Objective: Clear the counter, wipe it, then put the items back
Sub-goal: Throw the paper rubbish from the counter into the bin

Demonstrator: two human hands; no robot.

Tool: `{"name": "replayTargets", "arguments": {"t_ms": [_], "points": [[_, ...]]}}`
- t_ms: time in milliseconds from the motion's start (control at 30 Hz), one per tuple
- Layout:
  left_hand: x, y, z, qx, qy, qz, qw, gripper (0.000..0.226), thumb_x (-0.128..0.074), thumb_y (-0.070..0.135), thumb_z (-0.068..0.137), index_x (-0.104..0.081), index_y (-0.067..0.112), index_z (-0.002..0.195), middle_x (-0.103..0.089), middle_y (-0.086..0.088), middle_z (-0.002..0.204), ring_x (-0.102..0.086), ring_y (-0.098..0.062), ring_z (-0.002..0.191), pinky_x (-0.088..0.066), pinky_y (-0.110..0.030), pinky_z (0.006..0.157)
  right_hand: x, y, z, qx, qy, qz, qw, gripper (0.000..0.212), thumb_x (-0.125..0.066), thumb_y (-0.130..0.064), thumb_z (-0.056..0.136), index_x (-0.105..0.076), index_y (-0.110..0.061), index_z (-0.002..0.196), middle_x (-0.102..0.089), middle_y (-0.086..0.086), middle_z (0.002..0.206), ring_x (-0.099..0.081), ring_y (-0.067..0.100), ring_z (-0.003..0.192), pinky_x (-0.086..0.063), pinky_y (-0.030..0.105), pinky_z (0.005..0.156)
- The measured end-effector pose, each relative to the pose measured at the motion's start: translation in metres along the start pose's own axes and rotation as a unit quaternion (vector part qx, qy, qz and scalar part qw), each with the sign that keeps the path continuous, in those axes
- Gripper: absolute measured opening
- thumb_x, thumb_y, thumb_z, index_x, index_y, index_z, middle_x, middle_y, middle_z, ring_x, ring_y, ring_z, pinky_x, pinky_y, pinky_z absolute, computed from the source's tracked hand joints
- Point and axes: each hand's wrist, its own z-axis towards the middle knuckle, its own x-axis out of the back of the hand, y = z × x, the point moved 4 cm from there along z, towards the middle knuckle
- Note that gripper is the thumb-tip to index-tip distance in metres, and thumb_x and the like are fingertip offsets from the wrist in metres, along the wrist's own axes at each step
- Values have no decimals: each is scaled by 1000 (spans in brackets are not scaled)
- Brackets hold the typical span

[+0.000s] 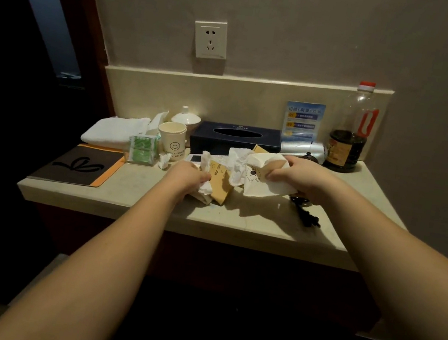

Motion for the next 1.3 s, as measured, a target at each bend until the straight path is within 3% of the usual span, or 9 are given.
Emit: {"name": "replayTargets", "arguments": {"t_ms": [200,400,533,600,700,933,1067,1200,1300], "points": [[2,-11,3,-41,29,-68,996,76,-70,28,86,-23,28,146,-51,-5,119,-58,-12,74,-45,-24,52,-14,-7,11,2,-17,2,1000,42,-73,-28,78,-52,-28,114,-56,2,101,-56,21,90,-50,29,67],[38,-25,27,-50,31,-125,990,89,-75,20,81,-20,22,151,-45,-10,143,-54,-29,118,-50,-41,91,-23,-15,21,13,-14,-6,1000,43,-73,-31,78,-51,-31,115,-57,0,100,-57,20,90,-50,28,64],[56,-35,48,-25,-16,-66,997,90,-76,24,80,-21,23,151,-41,-8,148,-47,-31,126,-44,-44,97,-28,-19,23,18,-22,-3,1000,43,-73,-30,79,-51,-30,116,-57,0,101,-57,21,92,-51,30,69],[57,-39,58,2,-60,-60,996,90,-76,24,80,-21,24,152,-41,-10,147,-51,-34,120,-50,-48,93,-31,-21,24,20,-27,-9,999,44,-73,-30,78,-50,-31,116,-56,-1,100,-56,21,92,-50,29,67],[55,-36,66,45,-131,-91,986,86,-73,19,82,-23,28,151,-45,-12,140,-61,-32,97,-59,-42,63,-35,-21,24,26,-35,-16,999,43,-73,-31,78,-50,-31,115,-57,-1,101,-57,20,91,-49,27,63],[53,-40,75,125,-201,-69,969,62,-70,21,85,-41,8,138,-69,-17,109,-70,-29,92,-57,-38,70,-34,-16,22,18,-35,-19,999,47,-73,-30,78,-50,-29,119,-58,-1,105,-58,22,94,-53,31,70],[53,-39,72,75,-177,-77,978,64,-73,25,83,-41,12,136,-64,-15,113,-69,-31,93,-59,-41,73,-28,-11,17,18,-26,-25,999,47,-73,-30,78,-53,-28,120,-59,1,107,-59,23,94,-54,33,72],[57,-38,59,-17,-127,-105,986,61,-76,31,78,-52,10,130,-65,-8,115,-62,-27,105,-51,-46,94,-19,-8,9,32,-11,10,999,36,-73,-29,76,-56,-31,108,-63,-1,101,-62,19,88,-54,29,67],[63,-28,33,-77,-96,-161,979,55,-76,30,78,-53,13,125,-66,-5,114,-62,-23,105,-52,-41,88,-8,-11,-4,47,-3,28,998,38,-72,-30,79,-53,-34,111,-61,-5,98,-61,16,85,-48,22,58]]}}
